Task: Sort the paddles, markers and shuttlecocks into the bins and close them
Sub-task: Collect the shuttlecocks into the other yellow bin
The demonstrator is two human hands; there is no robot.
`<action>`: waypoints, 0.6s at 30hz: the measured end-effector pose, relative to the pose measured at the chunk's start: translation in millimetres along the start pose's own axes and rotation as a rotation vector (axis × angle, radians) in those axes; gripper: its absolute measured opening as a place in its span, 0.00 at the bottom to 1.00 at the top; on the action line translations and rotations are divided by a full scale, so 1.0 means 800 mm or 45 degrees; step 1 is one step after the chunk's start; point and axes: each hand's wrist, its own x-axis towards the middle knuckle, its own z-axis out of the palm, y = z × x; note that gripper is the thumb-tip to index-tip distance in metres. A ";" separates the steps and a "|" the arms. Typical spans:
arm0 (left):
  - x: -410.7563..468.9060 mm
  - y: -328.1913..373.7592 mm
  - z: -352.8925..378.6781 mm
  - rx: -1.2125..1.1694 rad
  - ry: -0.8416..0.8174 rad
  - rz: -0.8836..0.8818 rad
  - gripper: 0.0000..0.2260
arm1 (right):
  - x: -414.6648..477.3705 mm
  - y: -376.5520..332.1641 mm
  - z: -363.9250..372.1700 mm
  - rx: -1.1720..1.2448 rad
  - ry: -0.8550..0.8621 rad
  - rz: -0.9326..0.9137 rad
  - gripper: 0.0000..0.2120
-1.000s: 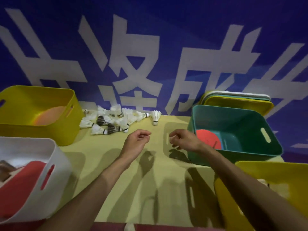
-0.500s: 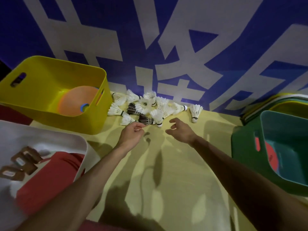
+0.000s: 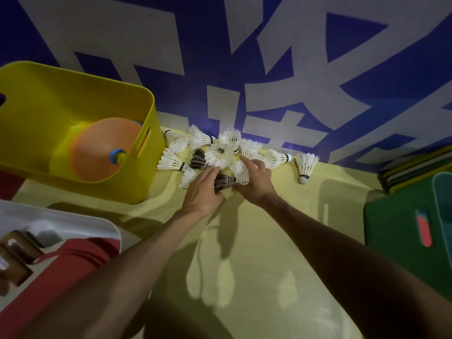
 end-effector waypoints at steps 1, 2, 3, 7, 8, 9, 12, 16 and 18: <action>0.002 -0.002 0.003 0.096 0.010 0.013 0.30 | 0.002 0.000 0.003 -0.021 0.009 0.010 0.36; 0.004 -0.002 0.006 0.194 0.019 0.028 0.29 | 0.004 0.001 0.006 -0.040 0.036 0.013 0.34; 0.005 -0.002 0.008 0.298 0.025 0.057 0.28 | 0.004 0.002 0.008 -0.056 0.070 0.013 0.32; 0.000 0.007 0.020 0.527 0.020 0.159 0.21 | -0.009 0.018 0.003 0.037 0.199 0.017 0.27; -0.003 0.010 0.024 0.526 0.014 0.160 0.21 | -0.015 0.023 0.001 0.083 0.226 0.018 0.28; -0.006 0.013 0.028 0.515 0.006 0.167 0.21 | -0.021 0.029 -0.002 0.132 0.247 0.028 0.30; -0.021 0.023 0.043 0.478 -0.031 0.199 0.24 | -0.043 0.047 -0.012 0.282 0.277 0.111 0.34; -0.042 0.036 0.064 0.355 -0.123 0.147 0.25 | -0.085 0.073 -0.021 0.361 0.275 0.225 0.36; -0.053 0.043 0.076 0.345 -0.157 0.111 0.25 | -0.106 0.088 -0.023 0.357 0.273 0.273 0.37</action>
